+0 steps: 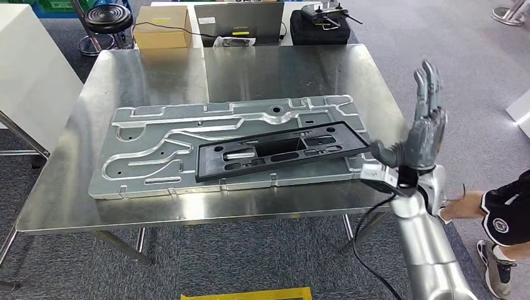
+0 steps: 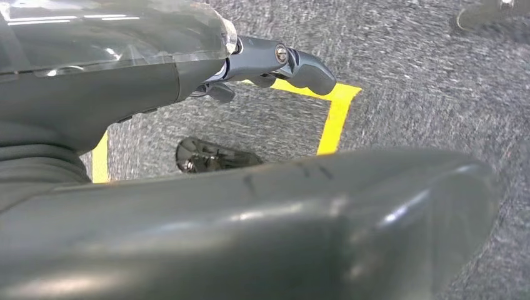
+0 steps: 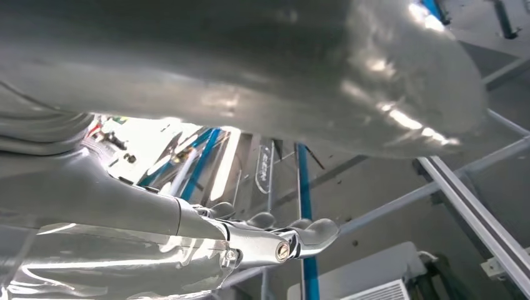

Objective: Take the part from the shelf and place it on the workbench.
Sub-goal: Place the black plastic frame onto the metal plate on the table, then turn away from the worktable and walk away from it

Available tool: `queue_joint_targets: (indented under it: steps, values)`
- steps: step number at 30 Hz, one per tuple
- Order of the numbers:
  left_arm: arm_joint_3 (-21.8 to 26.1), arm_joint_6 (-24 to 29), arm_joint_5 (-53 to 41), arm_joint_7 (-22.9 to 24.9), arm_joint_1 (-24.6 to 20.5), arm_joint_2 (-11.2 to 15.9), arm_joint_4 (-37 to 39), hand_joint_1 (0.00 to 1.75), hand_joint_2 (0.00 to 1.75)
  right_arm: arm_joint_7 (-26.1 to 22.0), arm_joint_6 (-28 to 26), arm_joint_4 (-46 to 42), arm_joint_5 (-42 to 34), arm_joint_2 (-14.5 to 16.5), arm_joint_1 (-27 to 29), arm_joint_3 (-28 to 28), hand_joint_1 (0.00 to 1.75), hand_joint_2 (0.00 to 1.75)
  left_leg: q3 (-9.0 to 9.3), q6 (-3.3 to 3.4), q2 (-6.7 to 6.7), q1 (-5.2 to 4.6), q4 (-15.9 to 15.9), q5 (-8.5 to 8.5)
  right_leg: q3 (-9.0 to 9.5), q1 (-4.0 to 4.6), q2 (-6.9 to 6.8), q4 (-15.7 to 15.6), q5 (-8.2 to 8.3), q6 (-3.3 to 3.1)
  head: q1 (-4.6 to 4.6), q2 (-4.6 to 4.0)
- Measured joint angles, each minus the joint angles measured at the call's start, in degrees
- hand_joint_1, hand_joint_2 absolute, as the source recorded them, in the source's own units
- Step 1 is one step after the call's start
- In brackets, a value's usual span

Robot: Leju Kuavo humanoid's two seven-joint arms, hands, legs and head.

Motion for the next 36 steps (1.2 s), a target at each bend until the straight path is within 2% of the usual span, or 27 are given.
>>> queue_joint_targets:
  steps: [1,2,4,6,7,8,10,11,12,13,16,17,18,20,21,22,23,25,26,27,28,29,30,32,33,34,36]
  values:
    - [0.1,0.0,0.0,-0.1,0.0,-0.1,0.0,0.00,0.00,-0.9,0.3,-1.6,0.2,-0.1,2.8,-1.4,0.00,0.00,0.01,-0.19,-0.06,-0.07,0.0,-0.02,1.61,0.20,0.00,-3.4,1.34,-0.29,0.00,0.00]
    - [0.2,0.0,0.0,-0.1,0.0,-0.1,0.0,0.00,0.00,-1.7,0.5,-3.4,0.4,-0.1,5.8,-2.8,0.00,0.00,0.00,-0.45,-0.11,-0.13,0.0,-0.01,2.58,0.41,-0.03,-5.5,2.05,-0.58,-0.01,0.00]
    - [0.3,0.0,-0.1,-0.3,0.1,-0.1,0.0,0.00,0.00,-2.7,0.6,-6.3,0.5,0.4,12.1,-5.3,0.00,0.00,0.03,-1.11,-0.23,-0.14,-0.2,0.10,2.72,0.79,-0.08,-6.1,2.37,-1.09,0.00,0.00]
    - [0.5,0.1,-0.2,-0.3,0.2,-0.1,0.0,0.00,0.00,-3.1,0.6,-8.4,0.1,1.5,17.7,-7.4,0.00,0.00,-0.07,-1.78,-0.02,-0.16,0.2,-0.64,2.63,0.49,-0.23,-6.4,2.75,-1.84,-0.01,0.00]
    - [0.6,0.2,-0.2,-0.3,0.3,0.0,0.0,0.00,0.00,-3.1,0.7,-9.1,-0.1,2.1,19.7,-8.3,0.00,0.00,-0.47,-2.03,0.19,-0.19,1.5,-1.99,2.48,0.32,-0.29,-6.6,3.06,-2.29,-0.01,0.00]
    - [0.6,0.3,-0.2,-0.3,0.3,0.0,0.0,0.00,0.00,-3.1,0.8,-9.5,-0.2,2.7,21.5,-9.1,0.00,0.00,-1.27,-2.20,0.42,-0.21,3.9,-4.12,2.24,0.17,-0.35,-6.8,3.38,-2.67,-0.02,0.00]
    - [0.6,0.4,-0.2,-0.3,0.3,0.0,0.0,0.00,0.00,-2.9,1.5,-9.7,-0.2,3.7,24.7,-10.7,0.00,0.00,-3.54,-2.35,0.64,-0.16,11.2,-9.12,1.46,0.31,-0.45,-6.8,3.99,-3.02,-0.02,0.00]
    - [0.6,0.5,-0.2,-0.3,0.3,0.0,0.0,0.00,0.00,-2.8,2.0,-9.5,-0.1,4.3,26.1,-11.5,0.00,0.00,-4.23,-2.41,0.67,-0.15,14.3,-10.80,0.96,0.40,-0.50,-6.8,4.34,-3.05,-0.03,0.00]
    - [0.6,0.5,-0.3,-0.3,0.3,0.0,0.0,0.00,0.00,-2.8,2.4,-9.3,0.0,4.9,27.4,-12.3,0.00,0.00,-3.94,-2.41,0.67,-0.16,15.4,-11.40,0.41,0.47,-0.54,-6.7,4.75,-3.04,-0.03,0.00]
    - [0.6,0.6,-0.3,-0.3,0.3,0.0,0.0,0.00,0.00,-2.8,2.9,-9.0,0.0,5.6,28.5,-13.2,0.00,0.00,-2.46,-2.34,0.68,-0.17,14.2,-10.92,-0.16,0.51,-0.53,-6.6,5.19,-2.98,-0.03,0.00]
    - [0.6,0.7,-0.3,-0.3,0.2,0.0,0.0,0.00,0.00,-3.0,4.4,-7.6,0.0,7.8,31.1,-15.8,0.00,0.00,5.94,-1.74,0.66,-0.40,1.8,-7.48,-1.47,0.56,-0.39,-6.3,6.53,-2.41,-0.02,0.00]
    - [0.6,0.8,-0.3,-0.4,0.1,0.0,0.0,0.00,0.00,-3.1,4.9,-7.1,0.1,8.5,31.6,-16.7,0.00,0.00,7.62,-1.47,0.64,-0.55,-0.9,-6.82,-1.59,0.56,-0.38,-6.3,6.91,-2.09,-0.01,0.00]
    - [0.6,0.8,-0.4,-0.4,0.0,0.0,0.0,0.00,0.00,-3.2,5.2,-6.4,0.2,9.1,32.0,-17.6,0.00,0.00,8.20,-1.20,0.64,-0.76,-2.1,-6.51,-1.59,0.54,-0.38,-6.3,7.31,-1.74,-0.01,0.00]
    - [0.6,0.8,-0.4,-0.5,0.0,0.0,0.0,0.00,0.00,-3.2,5.6,-4.9,0.6,10.3,32.5,-19.5,0.00,0.00,7.75,-0.56,0.69,-1.03,-2.1,-5.47,-1.54,0.36,-0.29,-6.8,8.30,-0.98,0.02,0.00]
    - [0.6,0.8,-0.5,-0.5,0.0,0.0,0.0,0.00,0.00,-3.2,5.6,-4.0,0.8,10.8,32.7,-20.4,0.00,0.00,7.41,-0.24,0.85,-1.02,-2.2,-4.78,-1.69,0.21,-0.19,-6.8,8.29,-0.64,0.02,0.00]
    - [0.6,0.8,-0.6,-0.5,0.0,0.0,0.0,0.00,0.00,-3.2,5.6,-3.2,1.1,11.2,32.9,-21.2,0.00,0.00,6.89,0.11,1.01,-0.92,-2.3,-4.02,-2.03,0.08,-0.10,-6.1,7.08,-0.31,0.03,0.00]
    - [0.6,0.8,-0.7,-0.5,0.0,0.0,0.0,0.00,0.00,-3.2,5.6,-2.4,1.5,11.6,33.0,-22.1,0.00,0.00,6.21,0.37,1.18,-0.76,-2.5,-3.19,-2.62,-0.02,-0.04,-4.3,4.70,0.00,0.03,0.00]
    - [0.6,0.7,-0.8,-0.5,0.0,0.0,0.0,0.00,0.00,-3.2,5.8,-0.8,2.4,12.2,33.0,-23.6,0.00,0.00,4.51,0.61,1.38,-0.67,-2.5,-1.80,-4.18,-0.22,-0.01,2.3,-2.04,0.57,0.03,0.00]
    - [0.6,0.7,-0.9,-0.5,0.0,0.0,0.0,0.00,0.00,-3.2,5.9,0.1,2.9,12.6,33.0,-24.4,0.00,0.00,3.59,0.58,1.44,-0.68,-2.4,-1.13,-4.71,-0.28,-0.02,6.1,-4.32,0.81,0.03,0.00]
    - [0.6,0.7,-1.0,-0.5,0.0,0.0,0.0,0.00,0.00,-3.2,6.1,1.2,3.5,13.0,32.9,-25.3,0.00,0.00,2.65,0.50,1.48,-0.69,-2.3,-0.48,-4.68,-0.31,-0.02,8.9,-5.19,0.96,0.03,0.00]
    - [0.6,0.7,-1.1,-0.5,0.1,0.0,0.0,0.00,0.00,-3.2,6.2,2.3,4.2,13.3,32.8,-26.1,0.00,0.00,1.69,0.38,1.52,-0.69,-2.1,0.12,-3.76,-0.35,-0.02,9.9,-4.68,1.02,0.03,0.00]
    - [0.6,0.7,-1.2,-0.5,0.1,0.0,0.0,0.00,0.00,-3.2,6.3,3.7,4.9,13.6,32.7,-27.1,0.00,0.00,0.75,0.23,1.54,-0.68,-1.8,0.66,-1.75,-0.39,-0.02,8.8,-3.30,0.98,0.03,0.00]
    - [0.6,0.7,-1.3,-0.5,0.1,0.0,0.0,0.00,0.00,-3.2,6.3,4.9,5.5,13.8,32.5,-28.1,0.00,0.00,-0.04,0.06,1.55,-0.68,-1.5,1.10,1.20,-0.43,-0.01,5.8,-1.95,0.86,0.03,0.00]
    - [0.6,0.7,-1.4,-0.5,0.0,-0.1,0.0,0.00,0.00,-3.2,6.2,7.8,6.7,14.2,31.7,-30.1,0.00,0.00,-1.05,-0.47,1.54,-0.77,-1.0,1.86,7.86,-0.27,0.05,-3.0,-2.01,0.31,0.00,0.00]
    - [0.6,0.7,-1.4,-0.4,0.0,-0.1,0.0,0.00,0.00,-3.2,6.1,9.5,7.3,14.3,31.3,-31.0,0.00,0.00,-1.19,-0.79,1.54,-0.80,-1.0,2.24,9.91,-0.09,0.09,-6.2,-2.64,-0.06,-0.01,0.00]
    - [0.6,0.7,-1.4,-0.4,0.0,-0.1,0.0,0.00,0.00,-3.2,5.9,11.5,7.8,14.4,30.8,-32.0,0.00,0.00,-1.24,-1.16,1.54,-0.77,-1.0,2.68,10.88,0.15,0.11,-7.9,-3.21,-0.46,-0.02,0.00]
    - [0.6,0.7,-1.5,-0.4,0.0,0.0,0.0,0.00,0.00,-3.2,5.4,15.8,8.8,14.5,30.1,-33.9,0.00,0.00,-1.33,-1.91,1.49,-0.60,-1.1,3.30,10.44,0.30,-0.03,-8.4,-2.45,-1.37,-0.02,0.00]
